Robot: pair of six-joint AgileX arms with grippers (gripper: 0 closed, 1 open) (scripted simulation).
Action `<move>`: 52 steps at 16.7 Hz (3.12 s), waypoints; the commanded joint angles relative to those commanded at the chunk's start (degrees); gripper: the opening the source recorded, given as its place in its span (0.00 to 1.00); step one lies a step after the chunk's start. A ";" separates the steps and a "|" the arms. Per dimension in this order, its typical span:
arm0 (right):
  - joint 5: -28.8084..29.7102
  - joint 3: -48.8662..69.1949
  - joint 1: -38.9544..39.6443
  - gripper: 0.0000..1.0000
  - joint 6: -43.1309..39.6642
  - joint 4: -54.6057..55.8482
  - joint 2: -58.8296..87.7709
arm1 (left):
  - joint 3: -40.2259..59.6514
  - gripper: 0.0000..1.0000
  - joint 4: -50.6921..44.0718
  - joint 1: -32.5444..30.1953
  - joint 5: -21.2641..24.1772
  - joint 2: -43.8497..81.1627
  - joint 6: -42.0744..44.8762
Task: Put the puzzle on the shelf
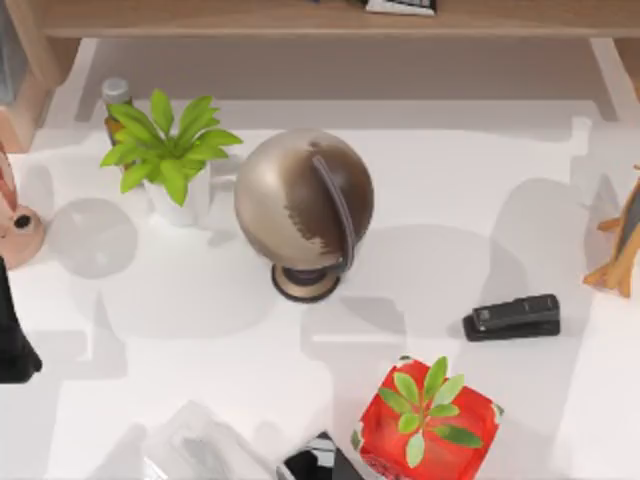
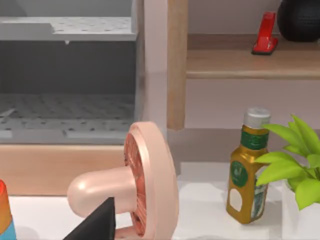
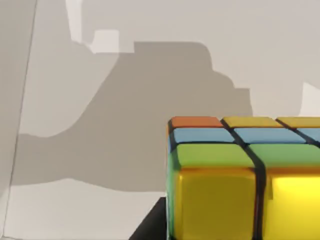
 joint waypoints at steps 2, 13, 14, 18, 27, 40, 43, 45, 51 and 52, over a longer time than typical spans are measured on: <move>0.19 1.31 0.43 0.00 -0.13 0.08 1.54 | 0.00 1.00 0.00 0.00 0.00 0.00 0.00; 0.46 0.63 0.92 0.00 -0.22 1.20 1.52 | 0.00 1.00 0.00 0.00 0.00 0.00 0.00; 0.59 -0.83 0.98 0.00 -0.19 1.77 -0.06 | 0.00 1.00 0.00 0.00 0.00 0.00 0.00; 1.15 -12.57 4.22 0.00 0.08 7.72 -12.59 | 0.00 1.00 0.00 0.00 0.00 0.00 0.00; 3.36 -58.92 29.78 0.00 2.93 50.13 -40.90 | 0.00 1.00 0.00 0.00 0.00 0.00 0.00; 18.48 -94.57 46.91 0.00 19.91 140.78 -28.32 | 0.00 1.00 0.00 0.00 0.00 0.00 0.00; 22.11 -94.61 45.19 0.00 24.94 151.89 -26.05 | 0.00 1.00 0.00 0.00 0.00 0.00 0.00; 24.02 -93.80 43.62 0.00 27.73 156.39 -25.51 | 0.00 1.00 0.00 0.00 0.00 0.00 0.00; 25.92 -92.70 41.55 0.00 30.50 159.24 -25.55 | 0.00 1.00 0.00 0.00 0.00 0.00 0.00; 25.92 -92.70 41.55 0.00 30.50 159.24 -25.55 | 0.00 1.00 0.00 0.00 0.00 0.00 0.00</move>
